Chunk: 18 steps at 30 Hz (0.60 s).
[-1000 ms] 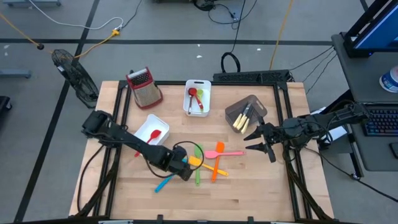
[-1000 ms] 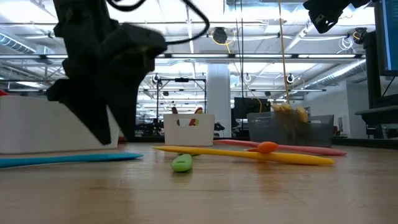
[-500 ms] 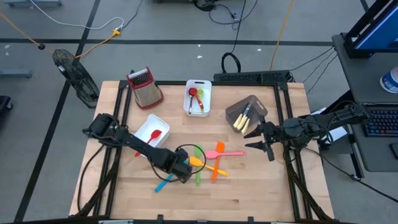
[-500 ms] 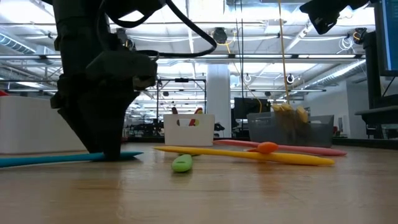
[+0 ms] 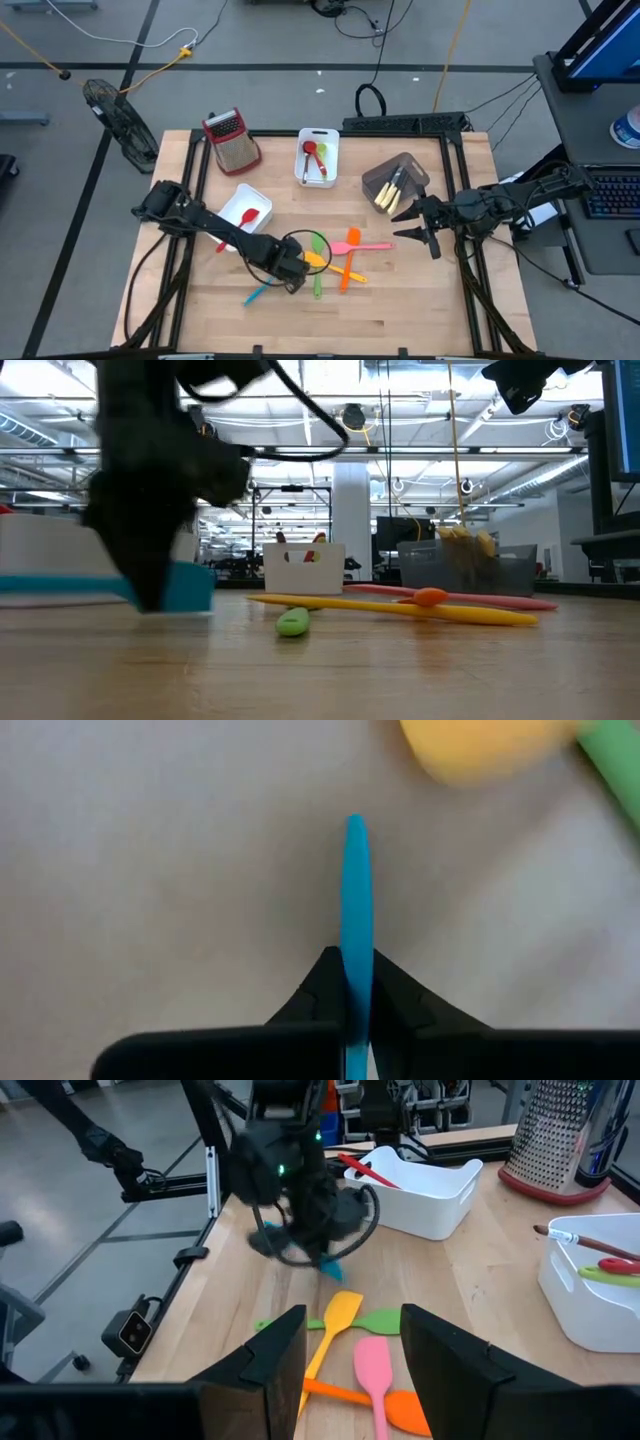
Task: Pick & Place Kitchen Items
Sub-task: Put the blue spatula into the bottom white bin
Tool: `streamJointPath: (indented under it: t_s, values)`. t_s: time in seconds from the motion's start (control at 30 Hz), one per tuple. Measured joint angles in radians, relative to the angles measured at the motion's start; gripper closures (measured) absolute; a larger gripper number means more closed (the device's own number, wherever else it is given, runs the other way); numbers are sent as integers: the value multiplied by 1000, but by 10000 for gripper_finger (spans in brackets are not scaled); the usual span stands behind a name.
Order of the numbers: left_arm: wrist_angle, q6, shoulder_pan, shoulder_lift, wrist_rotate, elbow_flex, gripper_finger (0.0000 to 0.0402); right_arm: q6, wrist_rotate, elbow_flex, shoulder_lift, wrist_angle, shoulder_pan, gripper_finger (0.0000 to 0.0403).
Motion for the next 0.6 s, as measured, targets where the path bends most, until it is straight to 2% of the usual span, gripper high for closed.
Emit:
streamJointPath:
  t_s: [0.03,0.13,0.33,0.43,0.6]
  values:
    - [-4,-12,3,-26,33,-1,394,0,0,0,0,2,0,248]
    - [-34,-53,10,-156,47,4,394,-1,1,0,0,2,0,248]
    - [-121,-179,48,-392,13,5,394,-7,0,0,0,-1,0,248]
    - [-231,-234,77,-502,-7,8,394,-7,0,0,0,-2,0,248]
    - [-465,-269,162,-610,-14,6,394,-7,-2,0,0,-2,0,248]
